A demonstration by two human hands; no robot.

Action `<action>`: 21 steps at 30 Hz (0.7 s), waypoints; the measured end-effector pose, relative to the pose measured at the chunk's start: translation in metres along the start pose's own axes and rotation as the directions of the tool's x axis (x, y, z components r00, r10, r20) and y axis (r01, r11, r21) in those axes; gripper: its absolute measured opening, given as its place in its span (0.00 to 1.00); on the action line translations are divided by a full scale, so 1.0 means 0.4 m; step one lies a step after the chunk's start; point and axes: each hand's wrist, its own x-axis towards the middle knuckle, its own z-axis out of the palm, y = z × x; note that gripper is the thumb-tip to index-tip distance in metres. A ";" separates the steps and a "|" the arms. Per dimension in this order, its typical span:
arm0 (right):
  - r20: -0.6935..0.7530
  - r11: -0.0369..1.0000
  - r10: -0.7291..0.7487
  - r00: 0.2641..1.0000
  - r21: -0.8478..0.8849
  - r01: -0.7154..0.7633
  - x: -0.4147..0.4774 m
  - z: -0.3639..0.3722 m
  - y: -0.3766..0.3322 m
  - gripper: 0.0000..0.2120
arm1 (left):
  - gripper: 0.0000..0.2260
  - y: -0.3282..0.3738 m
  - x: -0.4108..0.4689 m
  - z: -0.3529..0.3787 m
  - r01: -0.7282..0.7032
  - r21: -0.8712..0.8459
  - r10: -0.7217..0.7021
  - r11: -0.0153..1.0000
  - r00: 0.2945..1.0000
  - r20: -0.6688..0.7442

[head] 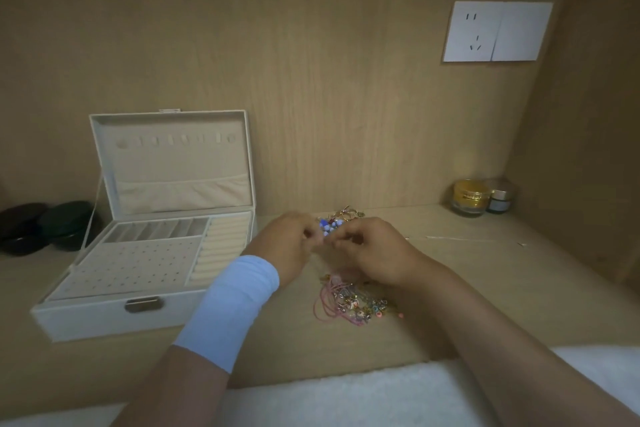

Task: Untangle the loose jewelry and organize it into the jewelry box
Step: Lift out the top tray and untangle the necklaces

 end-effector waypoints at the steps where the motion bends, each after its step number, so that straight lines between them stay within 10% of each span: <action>1: 0.022 0.979 0.045 0.999 0.196 -0.049 -0.003 0.006 -0.013 0.08 | 0.06 0.003 -0.001 -0.006 0.011 -0.164 -0.018 0.986 0.999 -0.042; 5: 0.221 0.824 0.060 0.974 0.540 -0.173 -0.022 0.006 -0.069 0.12 | 0.07 0.028 -0.013 -0.028 0.028 -0.692 -0.119 0.722 0.989 -0.084; 11: 0.203 0.869 -0.050 0.978 0.492 -0.058 -0.032 -0.022 -0.075 0.08 | 0.07 0.041 -0.025 -0.075 -0.057 -0.929 -0.205 0.366 0.969 -0.141; 21: 0.259 0.933 0.010 0.966 0.344 -0.103 -0.034 -0.031 -0.049 0.05 | 0.07 0.046 -0.030 -0.101 -0.166 -0.936 -0.210 0.311 0.948 -0.238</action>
